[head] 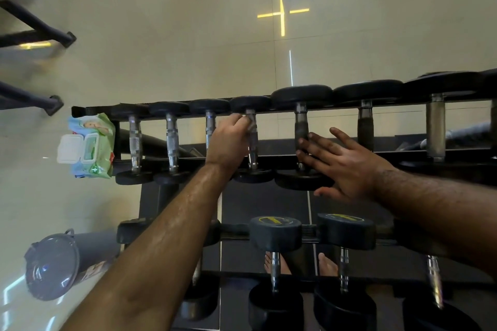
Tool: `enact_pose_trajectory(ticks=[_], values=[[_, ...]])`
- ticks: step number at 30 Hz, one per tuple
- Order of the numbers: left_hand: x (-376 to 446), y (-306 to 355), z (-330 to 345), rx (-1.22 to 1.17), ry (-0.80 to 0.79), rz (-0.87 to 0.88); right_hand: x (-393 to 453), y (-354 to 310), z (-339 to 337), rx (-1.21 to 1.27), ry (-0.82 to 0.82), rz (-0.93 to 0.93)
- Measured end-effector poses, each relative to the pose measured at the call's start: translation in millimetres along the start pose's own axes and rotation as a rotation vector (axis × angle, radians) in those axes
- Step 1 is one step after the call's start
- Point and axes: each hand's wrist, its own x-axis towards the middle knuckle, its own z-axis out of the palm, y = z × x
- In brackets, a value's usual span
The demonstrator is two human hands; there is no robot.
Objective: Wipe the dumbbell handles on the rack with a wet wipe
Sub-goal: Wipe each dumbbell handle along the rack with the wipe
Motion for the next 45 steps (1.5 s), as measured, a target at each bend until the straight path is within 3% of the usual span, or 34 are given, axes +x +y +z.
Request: enact_pose_trajectory(ticks=[2, 7, 13, 18, 23, 26, 29, 33, 36, 39, 42, 45], values=[[-15, -3, -6, -0.054, -0.087, -0.026, 0, 1, 0, -0.005, -0.003, -0.002], [-20, -3, -22, 0.042, -0.600, 0.059, 2, 1, -4, -0.001, -0.001, -0.012], [-6, 23, -19, -0.033, -0.722, 0.066, 4, -1, -13, -0.017, 0.002, -0.002], [1, -4, -46, 0.018, -0.772, -0.091, 3, -3, -17, -0.010, -0.001, 0.007], [-11, 12, -42, 0.097, -0.707, -0.056, 3, -5, -27, 0.027, -0.093, 0.040], [-21, 13, -46, -0.014, -0.688, -0.021, 2, -8, -30, 0.055, -0.131, 0.055], [-25, 3, -68, -0.246, -0.540, -0.119, 10, -18, -43, 0.067, -0.144, 0.126], [-34, -8, -80, -0.345, -0.174, -0.260, 54, -66, -71, 0.137, -0.011, 0.203], [-35, -12, -82, -0.442, -0.001, -0.432, 109, -113, -87, 0.231, -0.176, 0.206], [-39, -16, -85, -0.536, 0.104, -0.556, 154, -141, -88, 0.233, -0.254, 0.303], [-46, -23, -83, -0.596, 0.154, -0.600, 179, -154, -86, 0.100, -0.287, 0.286], [-53, -28, -79, -0.583, 0.154, -0.592, 184, -157, -85, 0.071, -0.220, 0.243]])
